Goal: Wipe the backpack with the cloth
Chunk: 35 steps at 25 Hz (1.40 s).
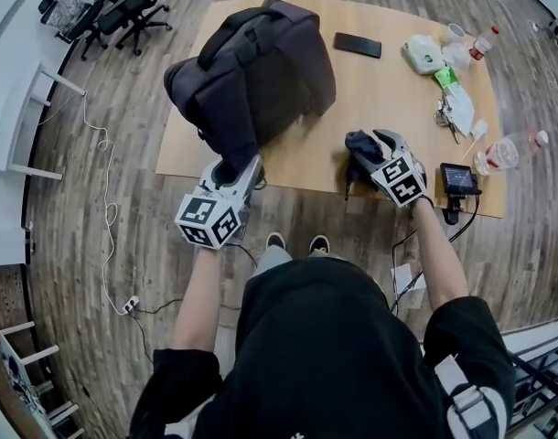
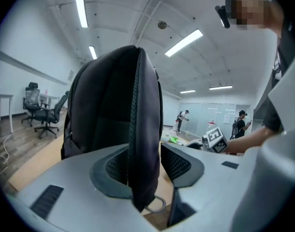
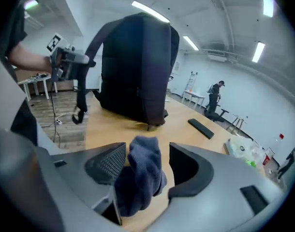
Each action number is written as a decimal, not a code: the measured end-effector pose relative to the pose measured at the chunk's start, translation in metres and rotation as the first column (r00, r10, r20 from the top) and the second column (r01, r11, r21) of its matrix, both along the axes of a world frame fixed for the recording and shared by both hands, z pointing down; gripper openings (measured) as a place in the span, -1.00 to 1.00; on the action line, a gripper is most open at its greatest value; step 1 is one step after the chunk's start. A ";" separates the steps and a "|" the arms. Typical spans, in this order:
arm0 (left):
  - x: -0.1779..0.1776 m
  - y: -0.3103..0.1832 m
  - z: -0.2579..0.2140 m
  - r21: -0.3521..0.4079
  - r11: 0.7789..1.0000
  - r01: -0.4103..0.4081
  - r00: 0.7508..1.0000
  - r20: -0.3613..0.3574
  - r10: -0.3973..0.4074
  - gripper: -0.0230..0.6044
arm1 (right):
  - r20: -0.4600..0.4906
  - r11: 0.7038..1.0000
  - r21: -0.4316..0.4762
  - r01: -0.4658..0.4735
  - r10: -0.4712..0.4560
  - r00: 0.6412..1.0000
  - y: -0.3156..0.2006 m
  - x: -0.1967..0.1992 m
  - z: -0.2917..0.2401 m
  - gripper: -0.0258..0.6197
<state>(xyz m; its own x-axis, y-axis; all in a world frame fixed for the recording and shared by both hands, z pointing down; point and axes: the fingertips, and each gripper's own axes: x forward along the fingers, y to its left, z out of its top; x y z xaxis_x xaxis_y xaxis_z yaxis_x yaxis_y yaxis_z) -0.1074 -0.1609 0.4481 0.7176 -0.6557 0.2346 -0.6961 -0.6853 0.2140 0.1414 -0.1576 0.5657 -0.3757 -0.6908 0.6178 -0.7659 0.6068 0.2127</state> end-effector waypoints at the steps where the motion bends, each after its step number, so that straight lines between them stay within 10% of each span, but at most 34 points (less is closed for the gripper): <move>1: 0.002 0.005 0.008 -0.026 0.999 -0.018 1.000 -0.010 0.018 -0.34 | 0.018 0.999 0.004 0.041 -0.041 0.999 0.003 -0.005 -0.012 -0.10; 6: 0.007 0.021 0.047 -0.113 0.993 -0.046 0.999 0.008 0.047 -0.25 | -0.061 0.992 0.045 0.120 -0.117 0.991 0.012 0.011 -0.040 -0.09; 13: 0.009 0.023 0.063 -0.143 0.989 -0.041 0.998 0.038 0.047 -0.25 | -0.118 0.969 -0.190 0.157 -0.181 0.976 0.009 0.017 0.065 -0.06; 18: 0.007 0.030 0.071 -0.156 0.987 -0.029 0.999 0.035 0.035 -0.25 | 0.052 0.937 -0.303 0.174 -0.166 0.985 0.007 0.001 0.095 -0.38; 26: 0.006 0.049 0.121 -0.216 0.975 -0.046 0.993 0.100 0.069 -0.19 | 0.195 0.978 0.007 0.210 -0.207 0.959 0.011 -0.052 -0.006 -0.62; 31: 0.011 0.057 0.154 -0.271 0.961 -0.056 0.987 0.129 0.094 -0.15 | 0.265 0.851 0.316 0.419 -0.503 0.823 0.055 -0.148 -0.116 -0.62; 35: 0.021 0.059 0.171 -0.292 0.952 -0.091 0.984 0.122 0.131 -0.15 | -0.024 0.730 0.330 0.599 -0.627 0.778 0.077 -0.212 -0.095 -0.62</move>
<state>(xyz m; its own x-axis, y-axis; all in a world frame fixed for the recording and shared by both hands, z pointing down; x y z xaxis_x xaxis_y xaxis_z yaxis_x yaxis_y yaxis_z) -0.0862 -0.1018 0.6194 0.7290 -0.4652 0.5021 -0.6559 -0.6845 0.3181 -0.0703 -0.0806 0.4703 -0.8229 -0.4360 0.3644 -0.2731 0.8658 0.4192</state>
